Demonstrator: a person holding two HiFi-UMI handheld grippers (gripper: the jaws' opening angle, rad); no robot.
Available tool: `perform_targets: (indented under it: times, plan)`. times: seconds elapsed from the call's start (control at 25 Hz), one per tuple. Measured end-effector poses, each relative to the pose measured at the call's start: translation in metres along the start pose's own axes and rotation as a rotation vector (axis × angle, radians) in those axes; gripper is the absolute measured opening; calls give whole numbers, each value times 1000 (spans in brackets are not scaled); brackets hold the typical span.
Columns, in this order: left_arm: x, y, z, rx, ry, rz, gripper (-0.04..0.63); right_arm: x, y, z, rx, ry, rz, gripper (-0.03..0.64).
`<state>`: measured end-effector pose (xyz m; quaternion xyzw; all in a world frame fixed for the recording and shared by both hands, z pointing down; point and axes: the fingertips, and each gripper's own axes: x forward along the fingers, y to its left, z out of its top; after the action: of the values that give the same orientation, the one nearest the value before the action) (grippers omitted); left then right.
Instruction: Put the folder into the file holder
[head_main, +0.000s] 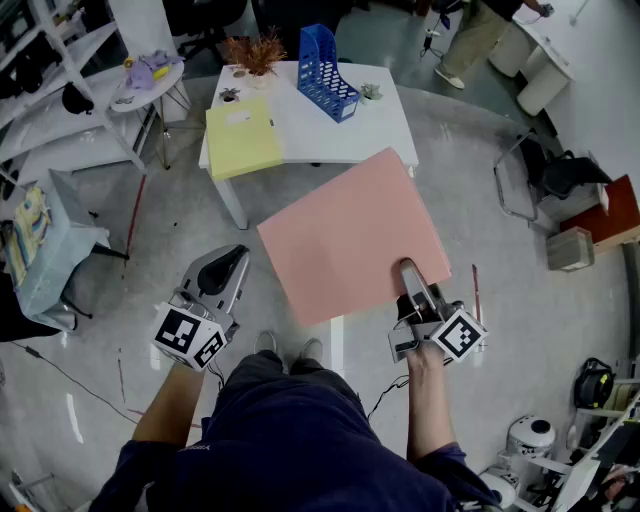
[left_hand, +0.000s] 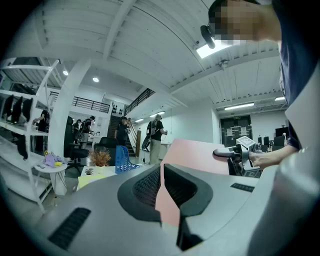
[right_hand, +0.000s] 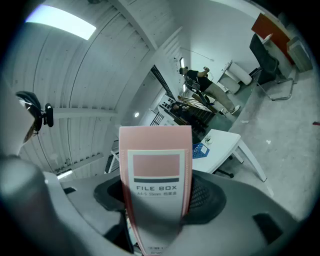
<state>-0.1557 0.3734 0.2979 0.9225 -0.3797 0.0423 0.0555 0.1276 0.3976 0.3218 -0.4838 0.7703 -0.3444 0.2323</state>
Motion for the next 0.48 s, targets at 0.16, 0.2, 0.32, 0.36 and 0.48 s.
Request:
perform_targets:
  times: [0.16, 0.2, 0.32, 0.36, 0.48]
  plan:
    - [1, 0, -1, -2, -6, 2, 43, 2, -1, 0, 3, 4, 7, 284]
    - [1, 1, -1, -3, -7, 2, 43, 2, -2, 0, 7, 2, 6, 284]
    - [1, 1, -1, -5, -7, 4, 43, 2, -4, 0, 20, -3, 3, 283]
    - [1, 1, -1, -6, -7, 5, 43, 2, -5, 0, 26, -4, 1, 284]
    - [3, 0, -1, -3, -10, 9, 43, 1, -9, 1, 33, -6, -1, 282]
